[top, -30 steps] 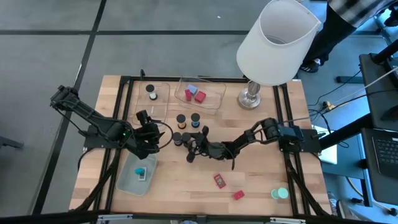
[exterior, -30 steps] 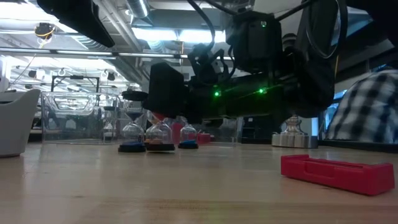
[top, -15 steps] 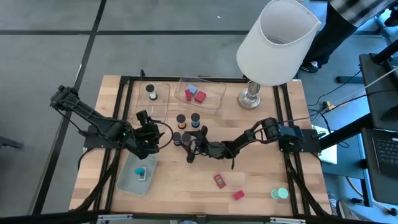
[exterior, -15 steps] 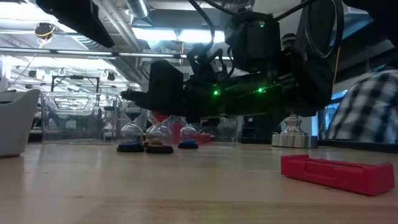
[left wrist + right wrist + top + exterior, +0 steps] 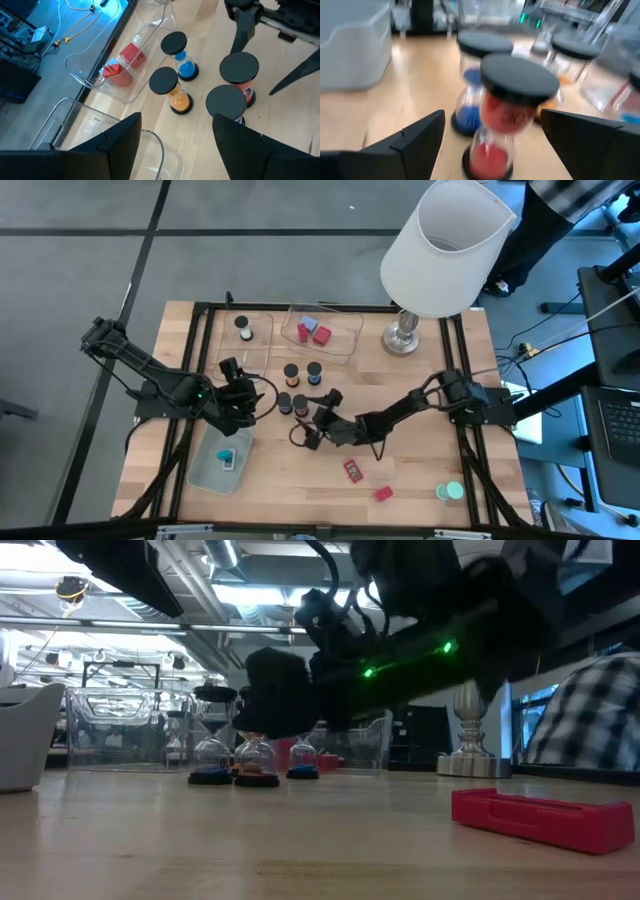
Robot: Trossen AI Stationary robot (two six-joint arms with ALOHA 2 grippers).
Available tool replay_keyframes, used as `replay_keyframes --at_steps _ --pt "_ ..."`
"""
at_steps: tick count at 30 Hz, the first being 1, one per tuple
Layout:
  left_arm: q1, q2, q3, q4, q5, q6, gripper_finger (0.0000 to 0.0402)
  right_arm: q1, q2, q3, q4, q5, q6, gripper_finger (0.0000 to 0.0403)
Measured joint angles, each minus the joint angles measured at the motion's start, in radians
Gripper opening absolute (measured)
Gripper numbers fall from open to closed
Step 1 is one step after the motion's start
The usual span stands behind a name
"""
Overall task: Pick & Place Office items
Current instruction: Put the red digital timer into the right transparent bin
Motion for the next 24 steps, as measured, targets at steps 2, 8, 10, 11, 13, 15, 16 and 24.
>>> replay_keyframes --at_steps 2,8,10,11,13,15,16,24 --pt "0.0 0.0 0.0 0.0 0.0 0.0 0.0242 -0.009 -0.059 0.0 -0.167 -0.06 0.11 0.0332" --pt "0.0 0.0 0.0 0.0 0.0 0.0 0.0242 -0.053 -0.27 0.0 -0.656 -0.368 0.461 0.0332" --pt "0.0 0.0 0.0 0.001 0.0 -0.005 0.0242 -0.053 -0.331 0.0 -0.802 -0.514 0.554 0.0332" --pt "0.0 0.0 0.0 0.001 0.0 -0.008 0.0242 -0.048 -0.355 0.0 -0.855 -0.585 0.593 0.0332" --pt "0.0 0.0 0.0 0.0 0.0 -0.02 0.0242 -0.028 -0.396 0.0 -0.929 -0.699 0.649 0.0332" --pt "0.0 0.0 0.0 0.001 0.0 -0.031 0.0242 0.003 -0.422 0.0 -0.951 -0.795 0.672 0.0332" --pt "0.0 0.0 0.0 0.001 0.0 -0.035 0.0242 0.021 -0.431 0.0 -0.956 -0.835 0.674 0.0332" --pt "0.0 0.0 0.0 0.004 0.0 -0.047 0.0242 0.207 -0.443 0.0 -0.968 -0.978 0.675 0.0321"
